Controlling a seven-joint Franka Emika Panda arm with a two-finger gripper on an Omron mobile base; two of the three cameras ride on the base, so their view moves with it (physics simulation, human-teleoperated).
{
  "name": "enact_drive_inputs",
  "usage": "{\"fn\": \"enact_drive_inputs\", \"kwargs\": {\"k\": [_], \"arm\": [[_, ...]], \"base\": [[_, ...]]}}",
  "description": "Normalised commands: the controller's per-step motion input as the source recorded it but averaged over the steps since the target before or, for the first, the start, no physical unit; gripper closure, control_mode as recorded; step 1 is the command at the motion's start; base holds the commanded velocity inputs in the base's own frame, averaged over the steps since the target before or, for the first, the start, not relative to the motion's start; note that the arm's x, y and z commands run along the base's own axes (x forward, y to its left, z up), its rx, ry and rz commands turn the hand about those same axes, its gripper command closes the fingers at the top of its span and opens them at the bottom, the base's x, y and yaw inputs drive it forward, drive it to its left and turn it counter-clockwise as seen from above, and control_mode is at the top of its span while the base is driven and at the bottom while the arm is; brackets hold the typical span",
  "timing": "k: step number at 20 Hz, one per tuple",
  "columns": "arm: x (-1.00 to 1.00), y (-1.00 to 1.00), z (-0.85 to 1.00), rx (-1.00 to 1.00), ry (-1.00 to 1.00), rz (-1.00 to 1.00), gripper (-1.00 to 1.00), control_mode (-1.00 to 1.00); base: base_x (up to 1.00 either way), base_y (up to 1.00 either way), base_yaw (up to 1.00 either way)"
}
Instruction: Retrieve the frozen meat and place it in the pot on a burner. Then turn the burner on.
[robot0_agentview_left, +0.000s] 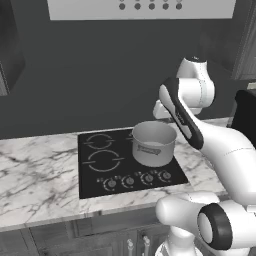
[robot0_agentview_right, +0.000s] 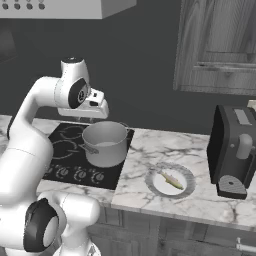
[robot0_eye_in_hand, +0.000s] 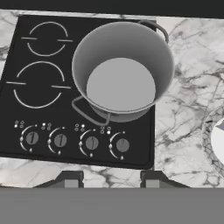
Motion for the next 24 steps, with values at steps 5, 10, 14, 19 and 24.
{"fn": "enact_drive_inputs", "kwargs": {"k": [5,10,14,19,24], "arm": [[0.0,-0.1,0.0,0.0,0.01,0.0,-1.0,-1.0],[-0.22,-0.53,-0.09,0.0,0.03,-0.01,-1.0,-1.0],[-0.21,-0.59,0.0,0.0,0.05,-0.01,-1.0,-1.0],[-0.23,-0.65,0.0,0.0,0.08,-0.02,-1.0,-1.0],[-0.11,-0.55,-0.01,0.0,0.08,-0.01,-1.0,-1.0]], "base": [[0.0,0.0,0.0],[0.0,0.0,0.0],[0.0,0.0,0.0],[0.0,0.0,0.0],[0.0,0.0,0.0]]}}
